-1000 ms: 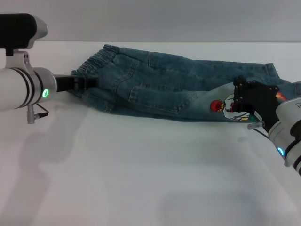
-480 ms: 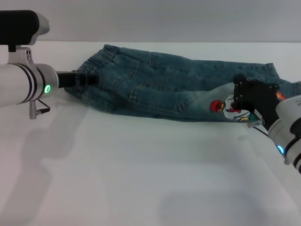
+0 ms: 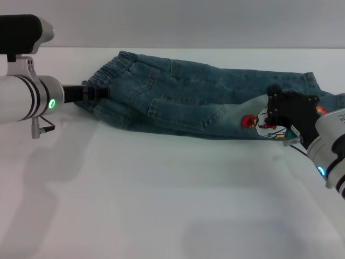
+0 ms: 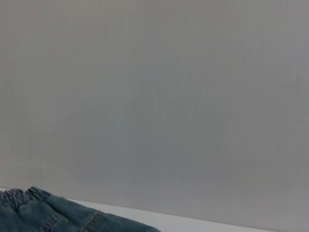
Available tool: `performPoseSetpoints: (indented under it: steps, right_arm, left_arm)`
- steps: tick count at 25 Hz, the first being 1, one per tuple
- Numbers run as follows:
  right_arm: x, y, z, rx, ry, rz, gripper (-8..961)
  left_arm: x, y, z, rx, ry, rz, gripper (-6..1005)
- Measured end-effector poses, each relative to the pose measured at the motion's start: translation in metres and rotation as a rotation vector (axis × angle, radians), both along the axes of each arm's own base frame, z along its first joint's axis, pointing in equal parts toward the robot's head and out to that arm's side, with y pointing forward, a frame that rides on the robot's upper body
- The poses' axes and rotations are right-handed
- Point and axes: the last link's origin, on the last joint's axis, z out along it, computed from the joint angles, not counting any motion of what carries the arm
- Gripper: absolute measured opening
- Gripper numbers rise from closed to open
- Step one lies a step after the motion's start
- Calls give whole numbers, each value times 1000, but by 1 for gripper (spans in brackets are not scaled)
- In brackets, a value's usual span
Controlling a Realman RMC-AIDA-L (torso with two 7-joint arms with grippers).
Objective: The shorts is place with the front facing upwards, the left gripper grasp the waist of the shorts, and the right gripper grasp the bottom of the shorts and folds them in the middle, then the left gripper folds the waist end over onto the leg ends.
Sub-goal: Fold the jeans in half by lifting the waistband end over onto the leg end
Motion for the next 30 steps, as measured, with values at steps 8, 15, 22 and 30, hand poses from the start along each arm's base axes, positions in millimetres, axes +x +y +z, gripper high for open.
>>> performPoseSetpoints:
  steps: [8,15,22,30]
  right_arm:
    - [1,0,-1,-5,-3,-3,0]
    - [1,1,-1,-10,-7,-7,-1]
    - [1,1,-1,-12,-8,-7,0]
    - [1,0,0,-7,-4,-8,0]
  left_arm:
    - [-3,0,0,5,3,3,850]
    - [-7,2,-4,1,7,12,849]
    - [-7,3,-6,-4,7,14,848]
    - [-3,-1,-8,-4,-15,14,783]
